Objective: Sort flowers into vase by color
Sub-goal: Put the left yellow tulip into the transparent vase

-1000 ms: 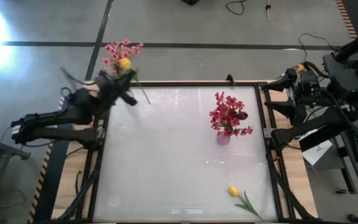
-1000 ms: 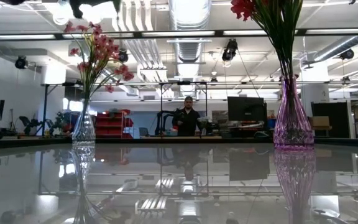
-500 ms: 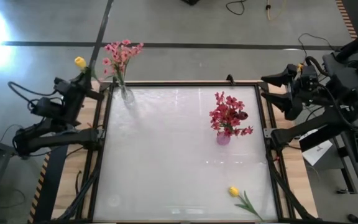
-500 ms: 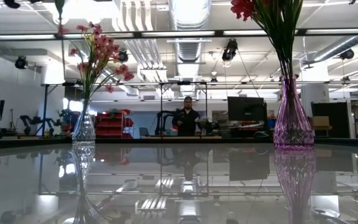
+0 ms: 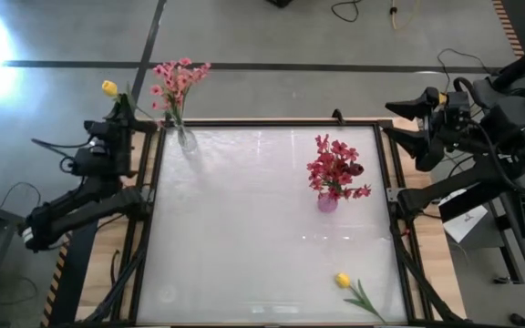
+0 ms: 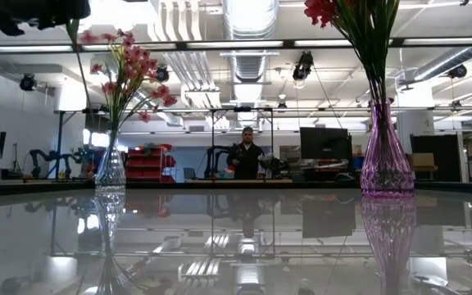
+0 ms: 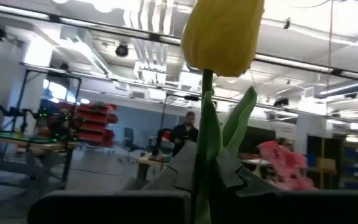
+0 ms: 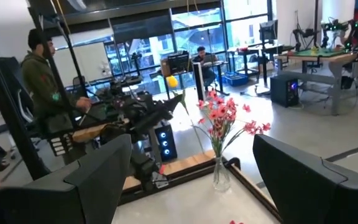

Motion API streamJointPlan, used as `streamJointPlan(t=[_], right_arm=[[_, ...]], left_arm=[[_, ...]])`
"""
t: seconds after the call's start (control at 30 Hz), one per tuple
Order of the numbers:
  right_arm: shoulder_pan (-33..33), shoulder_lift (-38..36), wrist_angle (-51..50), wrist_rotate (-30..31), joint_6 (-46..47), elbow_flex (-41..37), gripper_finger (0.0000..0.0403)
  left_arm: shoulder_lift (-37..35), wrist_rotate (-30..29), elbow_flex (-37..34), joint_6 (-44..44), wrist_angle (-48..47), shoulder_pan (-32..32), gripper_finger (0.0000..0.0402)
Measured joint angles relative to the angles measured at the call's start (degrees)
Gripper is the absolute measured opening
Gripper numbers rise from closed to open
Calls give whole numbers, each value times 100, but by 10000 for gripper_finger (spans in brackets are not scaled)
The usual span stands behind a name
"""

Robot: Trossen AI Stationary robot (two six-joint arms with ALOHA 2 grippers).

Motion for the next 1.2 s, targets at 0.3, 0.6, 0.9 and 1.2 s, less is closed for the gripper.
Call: streamJointPlan(t=[0.3, 0.6, 0.9, 1.2], right_arm=[[0, 0, 0, -2, 241, 0, 329], [0, 7, 4, -4, 307, 0, 329], [0, 13, 4, -2, 294, 0, 329], [0, 52, 39, 81, 297, 0, 329]], left_arm=[[865, 1582, 523, -1615, -429, 2110, 0], [1649, 2042, 1388, -2446, -1399, 2686, 0], [1606, 1940, 1386, -2549, -1689, 2608, 0], [1689, 1749, 1340, -1991, -1619, 2301, 0]])
